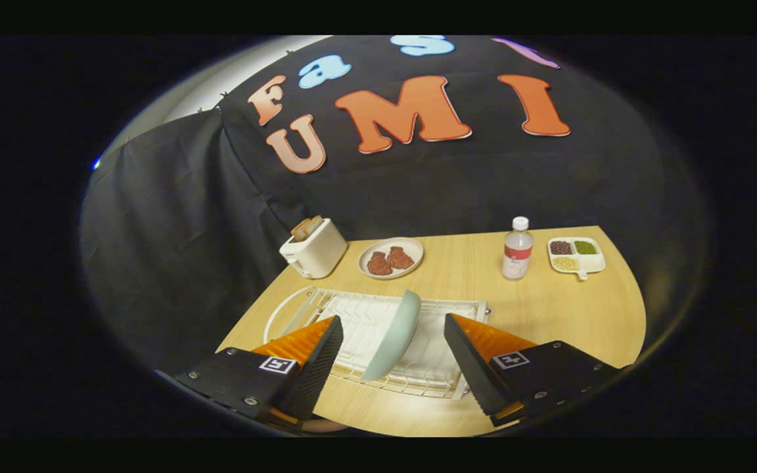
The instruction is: Take the plate from the dish rack, then take the spoon from the basket and place it into the plate.
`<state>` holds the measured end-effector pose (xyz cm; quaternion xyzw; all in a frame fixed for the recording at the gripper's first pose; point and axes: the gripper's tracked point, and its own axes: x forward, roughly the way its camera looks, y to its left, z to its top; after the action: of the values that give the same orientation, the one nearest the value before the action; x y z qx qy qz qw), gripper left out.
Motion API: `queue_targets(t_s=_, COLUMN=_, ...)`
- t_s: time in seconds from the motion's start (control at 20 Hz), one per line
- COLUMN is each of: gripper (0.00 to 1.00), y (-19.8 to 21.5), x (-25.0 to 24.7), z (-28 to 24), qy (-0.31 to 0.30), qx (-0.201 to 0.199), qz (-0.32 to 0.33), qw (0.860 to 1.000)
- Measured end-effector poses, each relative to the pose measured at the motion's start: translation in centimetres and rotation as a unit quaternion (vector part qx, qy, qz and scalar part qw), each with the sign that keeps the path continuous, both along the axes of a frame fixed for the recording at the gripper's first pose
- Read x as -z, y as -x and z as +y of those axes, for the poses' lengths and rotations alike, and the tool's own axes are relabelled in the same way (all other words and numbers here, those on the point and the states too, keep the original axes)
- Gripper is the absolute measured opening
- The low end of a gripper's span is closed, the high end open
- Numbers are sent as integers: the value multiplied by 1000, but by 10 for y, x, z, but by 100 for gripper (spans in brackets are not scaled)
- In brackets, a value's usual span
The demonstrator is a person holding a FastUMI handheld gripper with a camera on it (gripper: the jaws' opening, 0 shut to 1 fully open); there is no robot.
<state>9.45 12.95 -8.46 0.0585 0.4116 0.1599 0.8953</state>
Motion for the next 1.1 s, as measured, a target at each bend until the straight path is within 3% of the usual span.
queue_targets(t_s=0.25, gripper=90, y=-8, x=39, z=10, qy=37, qx=-10, qz=50, qw=998)
queue_targets(t_s=0.55, gripper=79, y=-11, x=85, z=18, qy=87, qx=-20, qz=106, qw=990)
queue_targets(t_s=1.1, gripper=51, y=-12, x=143, z=15, qy=148, qx=7, qz=170, qw=974)
